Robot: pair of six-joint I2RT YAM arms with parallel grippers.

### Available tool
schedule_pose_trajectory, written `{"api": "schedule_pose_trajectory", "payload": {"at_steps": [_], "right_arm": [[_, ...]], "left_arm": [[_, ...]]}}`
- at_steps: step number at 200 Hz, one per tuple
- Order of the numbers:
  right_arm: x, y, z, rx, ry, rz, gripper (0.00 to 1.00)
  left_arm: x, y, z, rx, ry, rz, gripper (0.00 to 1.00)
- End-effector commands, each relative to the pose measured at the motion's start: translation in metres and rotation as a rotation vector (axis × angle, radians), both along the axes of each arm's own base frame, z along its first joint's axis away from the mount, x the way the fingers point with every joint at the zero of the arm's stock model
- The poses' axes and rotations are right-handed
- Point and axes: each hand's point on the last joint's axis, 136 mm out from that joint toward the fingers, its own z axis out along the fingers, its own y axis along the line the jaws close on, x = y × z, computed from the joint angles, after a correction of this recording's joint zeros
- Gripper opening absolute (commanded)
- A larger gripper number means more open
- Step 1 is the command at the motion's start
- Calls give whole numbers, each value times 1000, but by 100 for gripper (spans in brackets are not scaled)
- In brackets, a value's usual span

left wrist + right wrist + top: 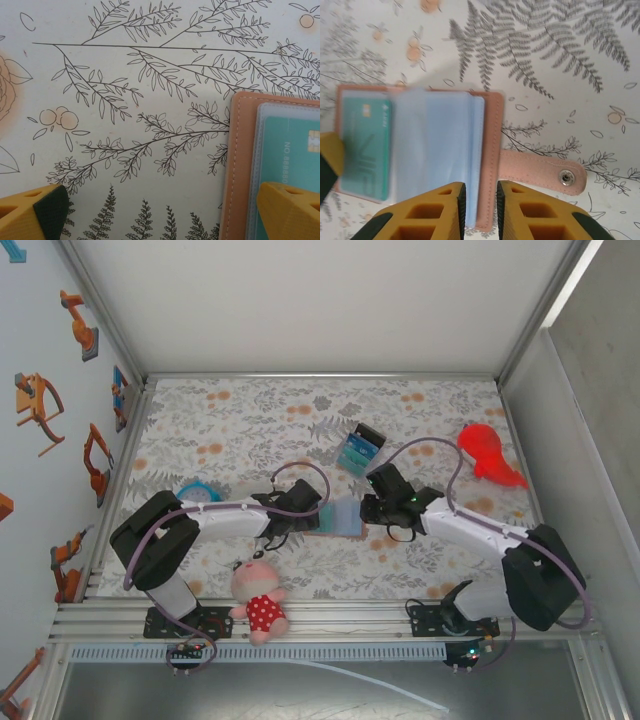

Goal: Take the credit cards out of the card holder

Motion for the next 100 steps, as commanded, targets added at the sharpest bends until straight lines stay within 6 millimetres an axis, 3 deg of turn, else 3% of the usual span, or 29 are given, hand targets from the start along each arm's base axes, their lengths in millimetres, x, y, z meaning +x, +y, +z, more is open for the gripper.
{"api": "schedule_pose_trajectory", "payload": {"at_steps": [1,32,100], "right_arm": [[11,15,29,96,-58,-11,21],[11,39,32,217,-34,25,20],[4,93,9,326,91,109,19]], "left_arm": [[-1,-6,9,-46,2,15,97],[-1,-4,12,-46,-4,21,97],[3,2,21,-34,-31,9,97]]}}
